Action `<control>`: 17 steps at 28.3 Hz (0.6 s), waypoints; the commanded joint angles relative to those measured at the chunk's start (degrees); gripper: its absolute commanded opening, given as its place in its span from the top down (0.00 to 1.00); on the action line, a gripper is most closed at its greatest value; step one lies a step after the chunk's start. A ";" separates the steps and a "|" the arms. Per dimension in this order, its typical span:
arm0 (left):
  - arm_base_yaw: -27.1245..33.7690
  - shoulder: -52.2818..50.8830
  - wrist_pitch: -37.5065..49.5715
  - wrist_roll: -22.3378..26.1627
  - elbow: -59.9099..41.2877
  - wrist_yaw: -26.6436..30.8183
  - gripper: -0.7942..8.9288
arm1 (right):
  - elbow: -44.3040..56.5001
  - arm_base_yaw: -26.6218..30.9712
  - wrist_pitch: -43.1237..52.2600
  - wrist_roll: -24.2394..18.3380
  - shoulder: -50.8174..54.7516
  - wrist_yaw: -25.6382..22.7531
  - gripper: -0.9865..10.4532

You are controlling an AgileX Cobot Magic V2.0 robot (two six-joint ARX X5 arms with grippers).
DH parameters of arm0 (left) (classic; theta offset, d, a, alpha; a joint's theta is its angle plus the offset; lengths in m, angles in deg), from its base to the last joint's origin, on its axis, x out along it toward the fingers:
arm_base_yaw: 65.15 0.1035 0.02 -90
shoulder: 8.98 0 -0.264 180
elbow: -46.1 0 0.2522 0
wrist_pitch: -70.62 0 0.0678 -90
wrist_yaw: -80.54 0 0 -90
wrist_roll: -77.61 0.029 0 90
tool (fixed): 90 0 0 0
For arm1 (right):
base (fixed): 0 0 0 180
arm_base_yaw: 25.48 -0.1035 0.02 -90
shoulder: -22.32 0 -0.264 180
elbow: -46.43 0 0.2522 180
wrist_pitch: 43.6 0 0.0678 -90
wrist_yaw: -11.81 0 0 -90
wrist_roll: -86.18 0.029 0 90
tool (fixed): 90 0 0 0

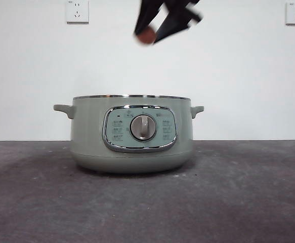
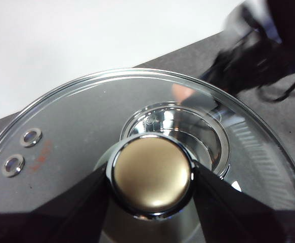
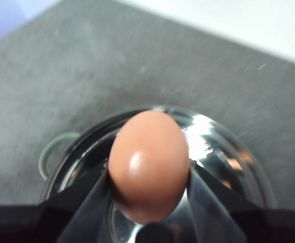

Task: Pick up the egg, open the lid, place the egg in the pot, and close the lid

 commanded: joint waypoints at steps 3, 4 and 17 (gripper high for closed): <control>0.22 -1.57 2.32 0.63 0.81 -0.66 0.93 | -5.40 -1.88 -3.06 -0.52 -8.50 0.00 0.93; 0.22 -1.57 2.23 0.63 0.81 -0.63 0.93 | -5.90 -2.14 -3.52 -0.98 -9.64 -0.02 0.93; 0.22 -1.64 1.95 0.68 0.81 -0.66 0.93 | -6.86 -3.28 -7.54 -4.50 -21.75 -5.05 0.93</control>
